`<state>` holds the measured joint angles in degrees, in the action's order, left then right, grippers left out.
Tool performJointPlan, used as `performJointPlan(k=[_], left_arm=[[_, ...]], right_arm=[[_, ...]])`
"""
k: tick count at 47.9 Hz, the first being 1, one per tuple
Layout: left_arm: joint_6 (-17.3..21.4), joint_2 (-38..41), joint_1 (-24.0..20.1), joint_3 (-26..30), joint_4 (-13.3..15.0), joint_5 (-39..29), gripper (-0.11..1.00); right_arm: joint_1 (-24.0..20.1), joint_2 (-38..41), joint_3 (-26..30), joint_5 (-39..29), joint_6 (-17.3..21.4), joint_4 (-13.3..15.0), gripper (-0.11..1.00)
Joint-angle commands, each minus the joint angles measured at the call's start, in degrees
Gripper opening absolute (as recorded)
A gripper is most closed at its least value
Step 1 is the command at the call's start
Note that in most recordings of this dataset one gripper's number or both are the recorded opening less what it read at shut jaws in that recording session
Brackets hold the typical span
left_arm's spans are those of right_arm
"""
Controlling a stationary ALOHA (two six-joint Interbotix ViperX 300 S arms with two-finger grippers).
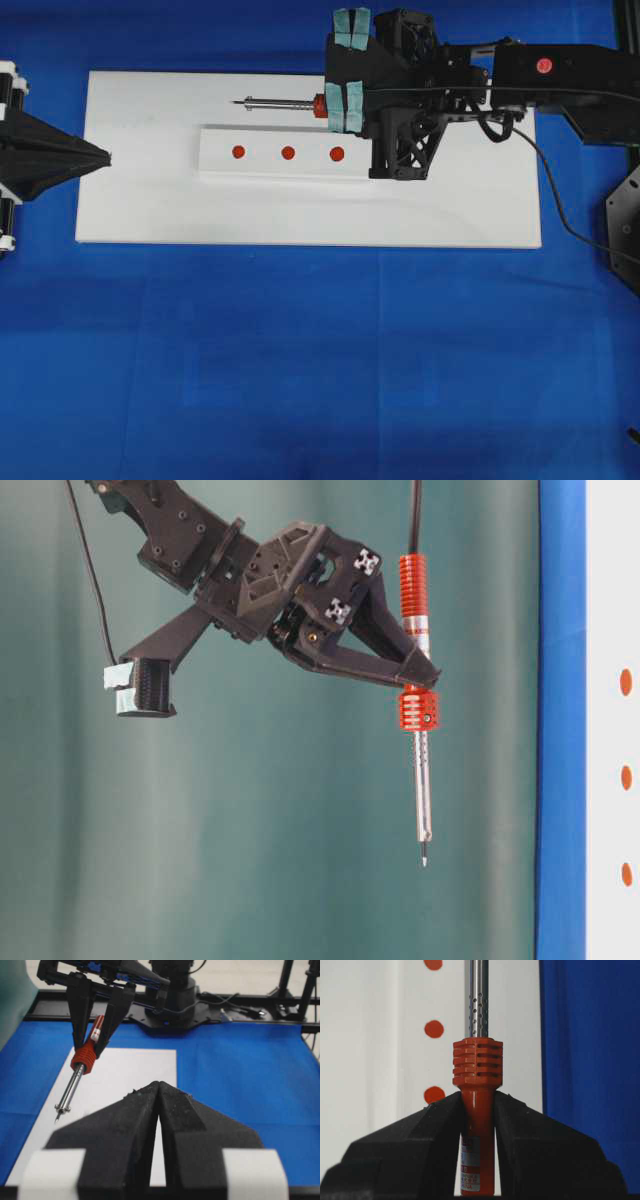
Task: Touch the tip of the soldering iron to the mark.
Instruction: 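Lift the iron with the right gripper and carry it over the strip, then lower the iron tip toward the middle red dot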
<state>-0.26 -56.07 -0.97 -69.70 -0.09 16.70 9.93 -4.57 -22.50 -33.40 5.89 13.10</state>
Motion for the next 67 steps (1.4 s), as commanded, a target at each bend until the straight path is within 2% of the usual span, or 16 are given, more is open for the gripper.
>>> performJointPlan(k=[1, 19, 40, 67], left_arm=[[0.1, 0.2, -0.2, 0.7, -0.1, 0.4, 0.00], [0.2, 0.2, -0.1, 0.7, -0.1, 0.6, 0.00], [0.4, 0.2, -0.1, 0.7, 0.0, 0.6, 0.00], [0.4, 0.2, -0.2, 0.6, 0.0, 0.6, 0.00]], right_arm=[[0.3, -1.7, 1.5, 0.2, -0.4, -0.4, 0.06], [0.4, -1.7, 1.5, -2.5, -0.4, -0.9, 0.06], [0.0, -1.7, 1.5, -15.8, -0.7, -1.8, 0.06], [-0.2, -1.7, 1.5, -15.6, -0.7, -1.9, 0.07]])
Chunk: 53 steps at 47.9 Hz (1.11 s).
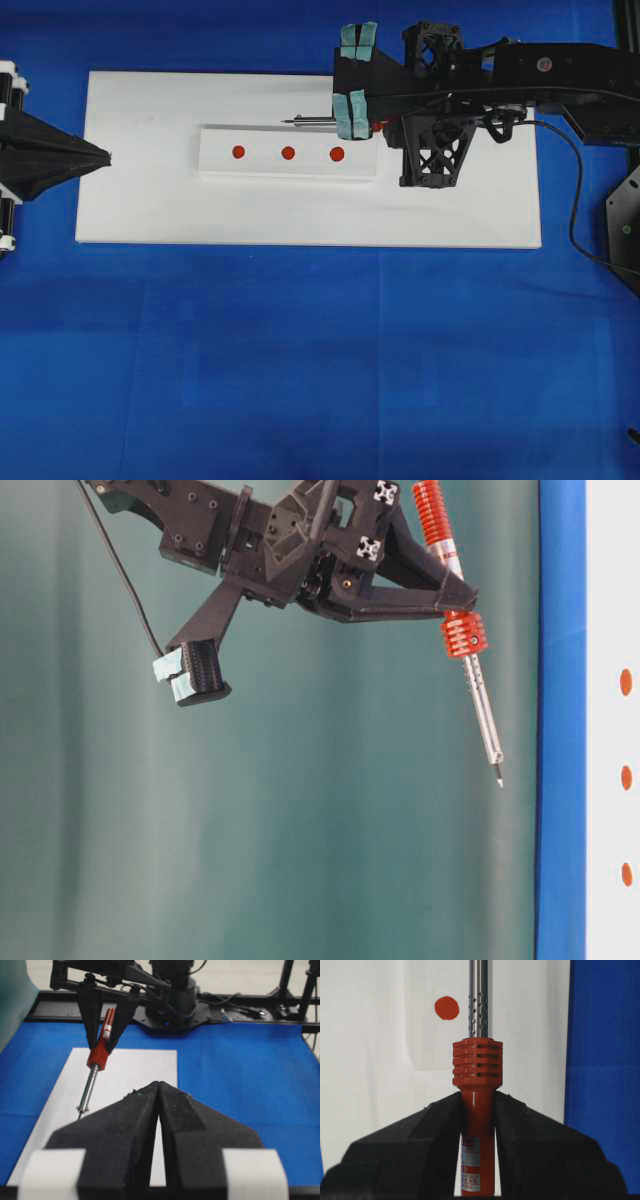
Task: Touch the tip of the soldering iron to the mark.
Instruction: 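Lower the iron tip toward the middle red dot, then hold the iron tip against the middle red dot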
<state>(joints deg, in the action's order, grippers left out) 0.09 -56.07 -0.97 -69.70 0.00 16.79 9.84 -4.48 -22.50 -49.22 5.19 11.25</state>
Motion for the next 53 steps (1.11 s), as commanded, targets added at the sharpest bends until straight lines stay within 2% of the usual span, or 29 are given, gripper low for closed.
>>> performJointPlan(k=[1, 14, 37, 53], left_arm=[[0.0, 0.2, -0.2, 0.7, -0.1, 0.5, 0.00], [0.0, 0.2, -0.2, 0.6, -0.1, 0.5, 0.00], [0.0, 0.2, -0.2, 0.7, -0.1, 0.6, 0.00], [-0.2, 0.2, -0.2, 0.7, -0.1, 0.6, 0.00]], right_arm=[[-0.1, -1.8, 1.5, 0.4, -0.1, -0.1, 0.07], [-0.1, -0.9, 1.8, 1.1, 0.0, -0.1, 0.06], [-1.0, 9.8, 8.2, 1.2, 0.0, -0.1, 0.06], [-2.0, 14.4, 10.4, 4.5, -0.1, -0.1, 0.06]])
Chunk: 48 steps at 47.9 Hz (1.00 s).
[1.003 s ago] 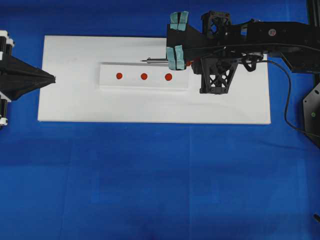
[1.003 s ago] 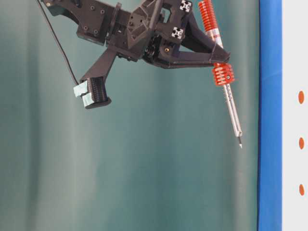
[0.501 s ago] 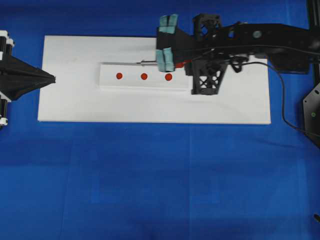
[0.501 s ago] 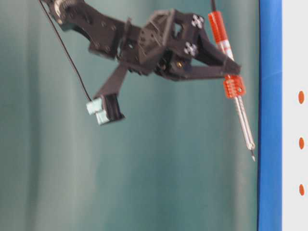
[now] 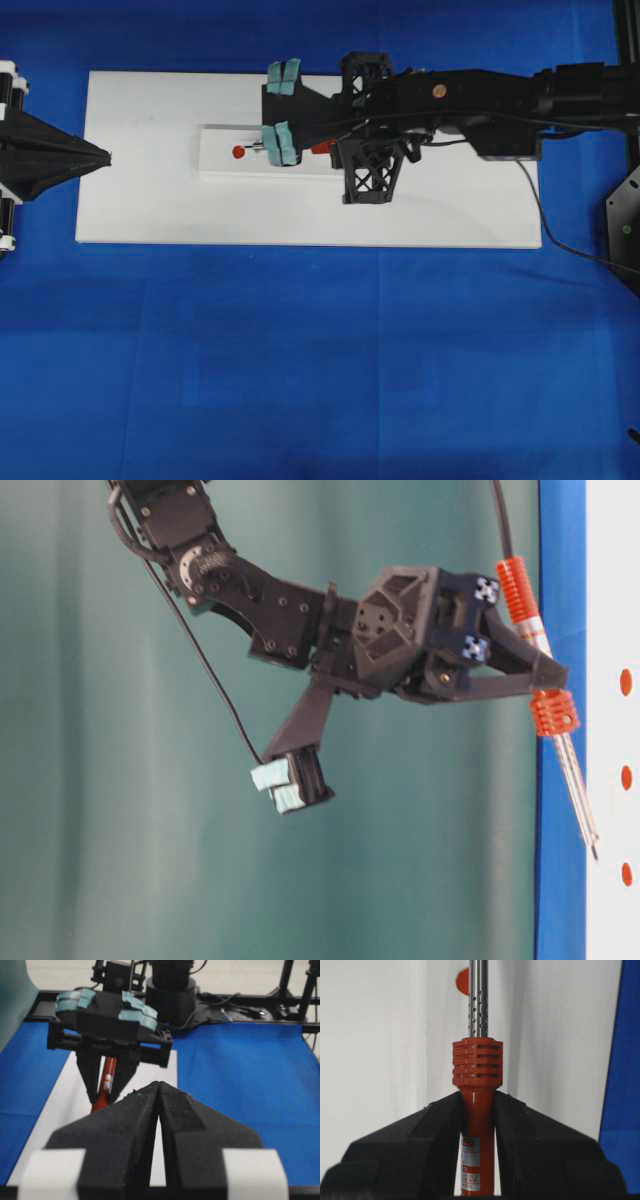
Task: Touch the tip of the soldering iron to the mark.
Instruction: 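Hold the iron tip against the middle red dot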
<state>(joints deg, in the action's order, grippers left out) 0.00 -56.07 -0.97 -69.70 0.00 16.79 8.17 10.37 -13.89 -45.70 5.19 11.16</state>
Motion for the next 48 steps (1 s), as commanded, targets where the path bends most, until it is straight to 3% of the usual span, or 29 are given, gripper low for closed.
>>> performJointPlan(k=[1, 48], left_arm=[[-0.1, 0.2, -0.2, 0.7, -0.1, 0.6, 0.00], [-0.2, 0.2, -0.2, 0.7, -0.2, 0.6, 0.00]], right_arm=[[-0.4, -0.3, 1.8, 1.1, -0.1, 0.0, 0.07], [0.4, 1.7, 1.8, 1.1, -1.5, -0.3, 0.07]])
